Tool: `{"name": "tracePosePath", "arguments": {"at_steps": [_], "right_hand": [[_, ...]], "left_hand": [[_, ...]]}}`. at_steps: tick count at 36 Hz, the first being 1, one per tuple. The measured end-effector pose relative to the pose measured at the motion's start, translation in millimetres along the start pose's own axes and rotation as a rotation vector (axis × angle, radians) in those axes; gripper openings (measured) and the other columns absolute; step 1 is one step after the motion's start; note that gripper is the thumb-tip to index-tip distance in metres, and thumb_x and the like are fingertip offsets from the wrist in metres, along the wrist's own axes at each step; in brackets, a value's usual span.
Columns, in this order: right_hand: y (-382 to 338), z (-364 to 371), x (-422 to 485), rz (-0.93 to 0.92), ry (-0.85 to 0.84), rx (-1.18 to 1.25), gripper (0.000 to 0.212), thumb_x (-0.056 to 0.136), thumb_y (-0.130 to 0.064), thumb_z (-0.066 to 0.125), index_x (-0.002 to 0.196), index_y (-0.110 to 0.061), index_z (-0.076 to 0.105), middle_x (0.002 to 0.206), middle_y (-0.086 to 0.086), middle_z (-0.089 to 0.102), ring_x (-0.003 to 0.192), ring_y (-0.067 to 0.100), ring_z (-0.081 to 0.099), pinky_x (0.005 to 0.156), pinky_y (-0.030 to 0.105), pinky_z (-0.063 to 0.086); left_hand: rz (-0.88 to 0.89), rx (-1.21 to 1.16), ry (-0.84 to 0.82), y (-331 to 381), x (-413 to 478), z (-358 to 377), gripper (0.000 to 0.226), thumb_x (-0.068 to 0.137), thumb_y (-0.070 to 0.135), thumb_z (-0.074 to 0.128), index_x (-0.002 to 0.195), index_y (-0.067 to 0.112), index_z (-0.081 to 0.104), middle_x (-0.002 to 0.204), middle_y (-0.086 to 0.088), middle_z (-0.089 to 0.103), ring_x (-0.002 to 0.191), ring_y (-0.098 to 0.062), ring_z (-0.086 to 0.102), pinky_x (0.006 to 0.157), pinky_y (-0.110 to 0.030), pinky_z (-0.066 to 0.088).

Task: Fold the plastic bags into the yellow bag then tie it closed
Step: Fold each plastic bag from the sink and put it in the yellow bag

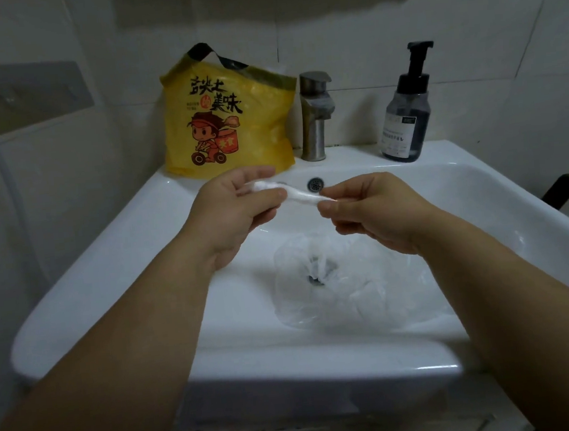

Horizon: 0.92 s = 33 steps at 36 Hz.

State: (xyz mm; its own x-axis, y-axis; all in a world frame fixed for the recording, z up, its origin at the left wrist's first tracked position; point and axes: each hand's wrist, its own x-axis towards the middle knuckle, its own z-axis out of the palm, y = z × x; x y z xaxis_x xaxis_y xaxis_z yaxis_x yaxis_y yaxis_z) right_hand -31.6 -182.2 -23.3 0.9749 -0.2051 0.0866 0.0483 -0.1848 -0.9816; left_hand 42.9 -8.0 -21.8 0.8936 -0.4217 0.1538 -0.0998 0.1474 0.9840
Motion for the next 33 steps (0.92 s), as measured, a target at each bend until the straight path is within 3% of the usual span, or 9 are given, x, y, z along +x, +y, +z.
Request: {"name": "tracePosePath", "arguments": {"at_steps": [4, 6, 9, 14, 20, 25, 28, 31, 33], "right_hand": [[-1, 14, -1, -0.055, 0.030, 0.078, 0.005, 0.085, -0.005, 0.067, 0.086, -0.009, 0.071, 0.070, 0.005, 0.062, 0.061, 0.011, 0.055, 0.060, 0.019, 0.052], [-1, 22, -3, -0.079, -0.011, 0.098, 0.008, 0.086, -0.005, 0.065, 0.090, -0.007, 0.071, 0.075, 0.007, 0.065, 0.065, 0.014, 0.057, 0.061, 0.022, 0.051], [0, 37, -5, -0.112, -0.107, 0.093, 0.014, 0.089, 0.000, 0.060, 0.095, -0.003, 0.071, 0.080, 0.010, 0.069, 0.071, 0.019, 0.063, 0.065, 0.027, 0.054], [-4, 38, -5, -0.056, -0.141, 0.141, 0.011, 0.088, -0.005, 0.062, 0.086, -0.006, 0.072, 0.061, -0.002, 0.062, 0.057, 0.008, 0.055, 0.058, 0.020, 0.045], [-8, 21, -8, 0.078, -0.127, 0.215, 0.010, 0.085, -0.001, 0.064, 0.080, -0.005, 0.071, 0.063, 0.005, 0.064, 0.056, 0.012, 0.056, 0.060, 0.023, 0.048], [-27, 2, -8, 0.083, -0.117, 0.202, 0.009, 0.084, -0.001, 0.064, 0.079, -0.004, 0.071, 0.064, 0.006, 0.065, 0.057, 0.012, 0.057, 0.058, 0.021, 0.050], [-38, -6, -7, 0.040, -0.131, 0.128, 0.006, 0.084, -0.003, 0.065, 0.083, -0.004, 0.071, 0.068, 0.006, 0.066, 0.059, 0.011, 0.060, 0.058, 0.019, 0.052], [-45, -6, -4, -0.004, -0.126, 0.047, 0.005, 0.085, -0.005, 0.066, 0.086, -0.003, 0.071, 0.075, 0.009, 0.066, 0.065, 0.013, 0.060, 0.059, 0.019, 0.052], [-52, -6, -2, -0.017, -0.114, 0.042, 0.006, 0.086, -0.005, 0.066, 0.087, -0.002, 0.071, 0.077, 0.011, 0.065, 0.068, 0.016, 0.058, 0.059, 0.020, 0.051]], "left_hand": [[-0.100, -0.184, -0.078, 0, -2, 9, 0.037, 0.073, 0.025, 0.072, 0.107, 0.019, 0.059, 0.097, 0.001, 0.058, 0.084, -0.009, 0.056, 0.064, -0.018, 0.050], [-0.188, -0.042, -0.256, -6, -5, 15, 0.051, 0.068, 0.048, 0.064, 0.112, 0.022, 0.059, 0.108, 0.004, 0.062, 0.106, -0.016, 0.057, 0.076, -0.025, 0.051], [-0.169, 0.095, -0.362, -14, -7, 22, 0.065, 0.069, 0.066, 0.049, 0.118, 0.027, 0.063, 0.119, 0.004, 0.067, 0.111, -0.015, 0.063, 0.087, -0.029, 0.052], [-0.088, 0.016, -0.151, -5, -1, 15, 0.050, 0.099, 0.052, 0.029, 0.092, 0.031, 0.073, 0.093, 0.011, 0.073, 0.098, -0.011, 0.068, 0.082, -0.027, 0.054], [-0.008, 0.011, 0.250, 0, -2, 9, 0.036, 0.088, 0.043, 0.065, 0.060, 0.021, 0.073, 0.057, 0.006, 0.054, 0.059, -0.008, 0.049, 0.052, -0.020, 0.043], [0.091, 0.223, 0.378, 17, 6, -18, 0.034, 0.089, 0.036, 0.067, 0.064, 0.014, 0.060, 0.042, 0.011, 0.051, 0.041, -0.004, 0.044, 0.043, -0.016, 0.044], [0.166, 0.336, 0.341, 34, 6, -24, 0.038, 0.092, 0.047, 0.055, 0.072, 0.016, 0.063, 0.061, 0.006, 0.060, 0.051, -0.002, 0.054, 0.049, -0.018, 0.050], [-0.026, 0.138, 0.117, 51, 5, -16, 0.055, 0.083, 0.067, 0.040, 0.106, 0.020, 0.059, 0.099, 0.002, 0.062, 0.083, -0.014, 0.064, 0.062, -0.028, 0.053], [-0.081, 0.146, -0.022, 58, 2, -10, 0.048, 0.079, 0.056, 0.054, 0.108, 0.019, 0.061, 0.102, 0.001, 0.063, 0.080, -0.014, 0.067, 0.059, -0.024, 0.054]]}}
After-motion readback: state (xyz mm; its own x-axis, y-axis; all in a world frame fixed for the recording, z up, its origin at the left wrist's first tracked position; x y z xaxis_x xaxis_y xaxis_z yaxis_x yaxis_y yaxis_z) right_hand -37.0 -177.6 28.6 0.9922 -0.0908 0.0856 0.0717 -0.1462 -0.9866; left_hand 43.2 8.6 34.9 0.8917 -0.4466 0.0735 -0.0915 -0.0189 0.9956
